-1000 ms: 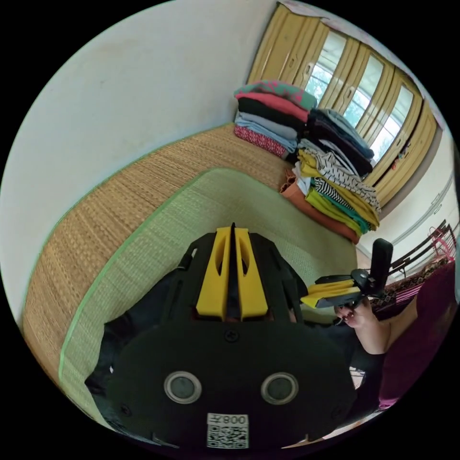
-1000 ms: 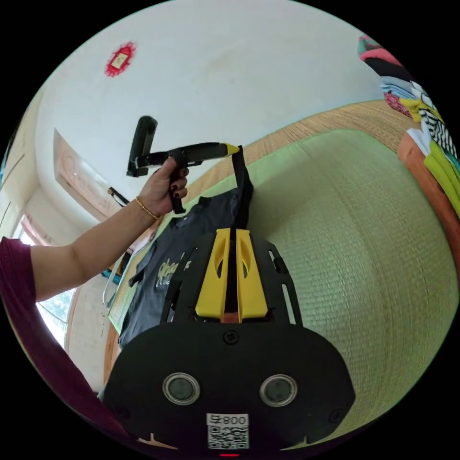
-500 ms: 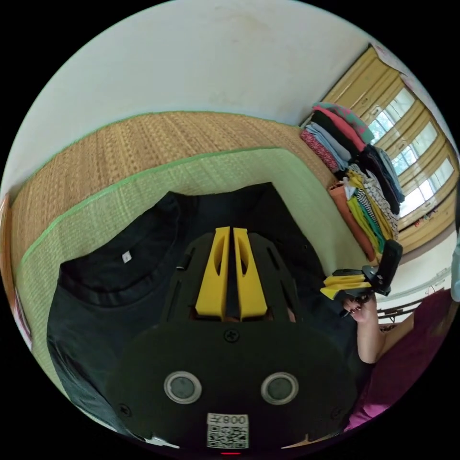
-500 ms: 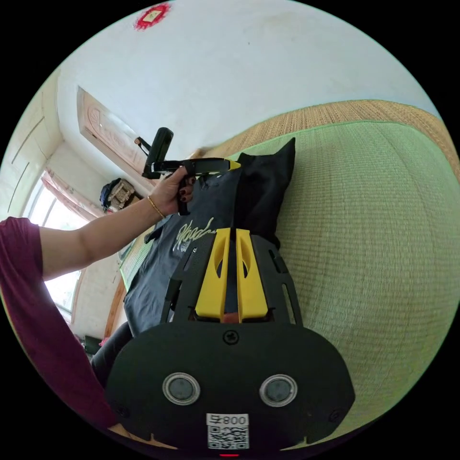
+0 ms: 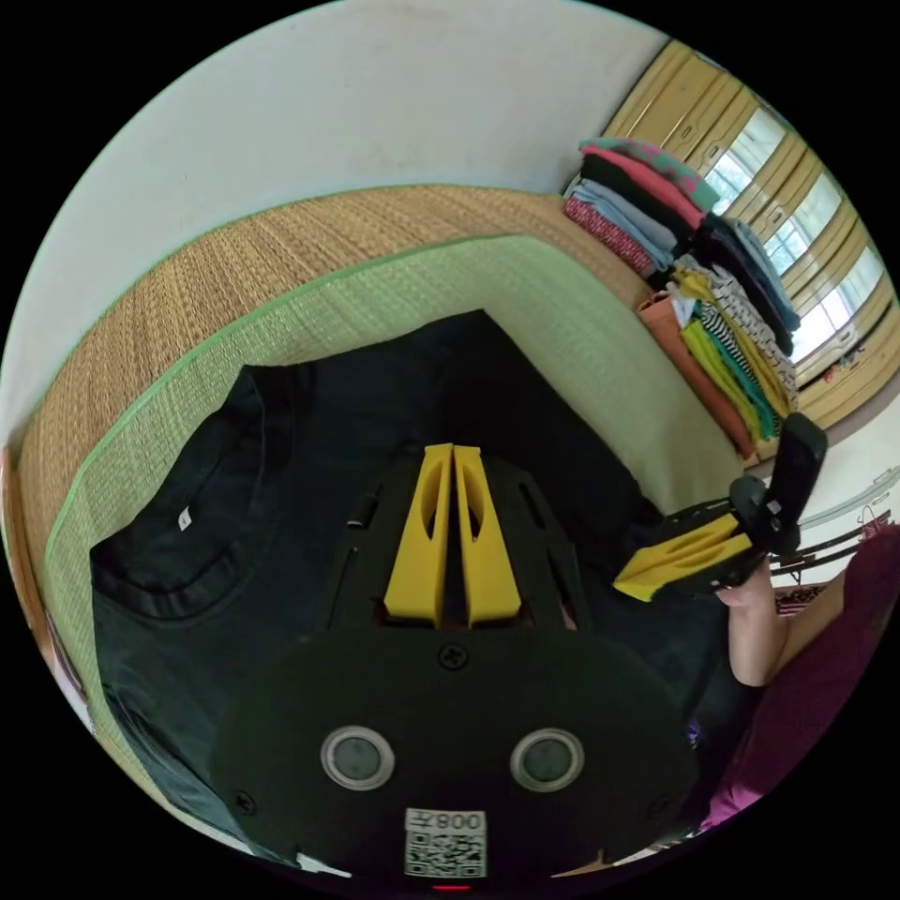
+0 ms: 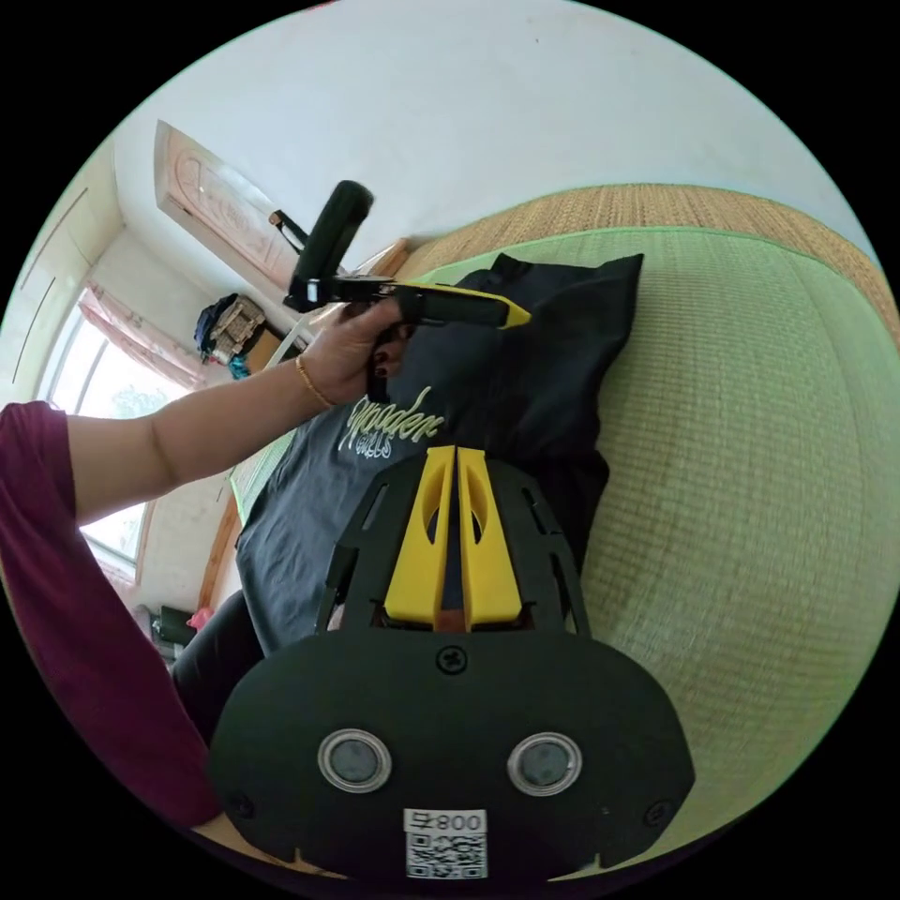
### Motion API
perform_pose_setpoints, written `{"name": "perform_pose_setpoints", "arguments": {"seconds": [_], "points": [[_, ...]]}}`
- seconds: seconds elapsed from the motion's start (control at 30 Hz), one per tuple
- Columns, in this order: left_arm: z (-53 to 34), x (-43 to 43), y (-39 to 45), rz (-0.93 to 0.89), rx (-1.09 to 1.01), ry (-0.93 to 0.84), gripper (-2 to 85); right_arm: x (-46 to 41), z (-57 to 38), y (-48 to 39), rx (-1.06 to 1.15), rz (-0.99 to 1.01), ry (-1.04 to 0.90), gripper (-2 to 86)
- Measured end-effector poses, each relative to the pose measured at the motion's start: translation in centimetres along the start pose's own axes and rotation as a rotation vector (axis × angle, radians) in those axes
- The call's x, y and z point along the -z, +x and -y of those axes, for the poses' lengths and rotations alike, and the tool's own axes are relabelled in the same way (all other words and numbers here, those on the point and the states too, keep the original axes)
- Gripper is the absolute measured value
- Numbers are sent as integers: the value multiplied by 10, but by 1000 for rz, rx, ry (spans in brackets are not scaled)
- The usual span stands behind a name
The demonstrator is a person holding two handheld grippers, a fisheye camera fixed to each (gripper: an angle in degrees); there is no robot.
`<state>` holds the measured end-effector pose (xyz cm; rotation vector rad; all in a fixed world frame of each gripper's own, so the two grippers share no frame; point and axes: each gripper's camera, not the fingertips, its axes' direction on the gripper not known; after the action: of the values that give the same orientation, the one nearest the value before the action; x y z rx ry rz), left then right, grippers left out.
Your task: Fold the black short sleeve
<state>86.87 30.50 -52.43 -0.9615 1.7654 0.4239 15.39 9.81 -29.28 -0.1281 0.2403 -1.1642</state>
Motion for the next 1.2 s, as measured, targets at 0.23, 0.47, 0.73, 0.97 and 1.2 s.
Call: {"name": "perform_pose_setpoints", "arguments": {"seconds": [0.23,0.47,0.73,0.97,1.2], "points": [[3,-13,14,-104,-63,83,1,19,-1,14,-93,-207,167,1],[17,-63,9,-58,-22,40,1,-8,8,36,-190,-271,38,0],[2,-84,1,-27,-15,31,1,-10,10,58,-229,-209,62,0],[-69,-112,18,-229,-85,-56,1,-6,9,79,-287,-144,101,0],[-127,-125,18,-290,-71,22,1,-5,7,106,-358,-9,152,0]]}}
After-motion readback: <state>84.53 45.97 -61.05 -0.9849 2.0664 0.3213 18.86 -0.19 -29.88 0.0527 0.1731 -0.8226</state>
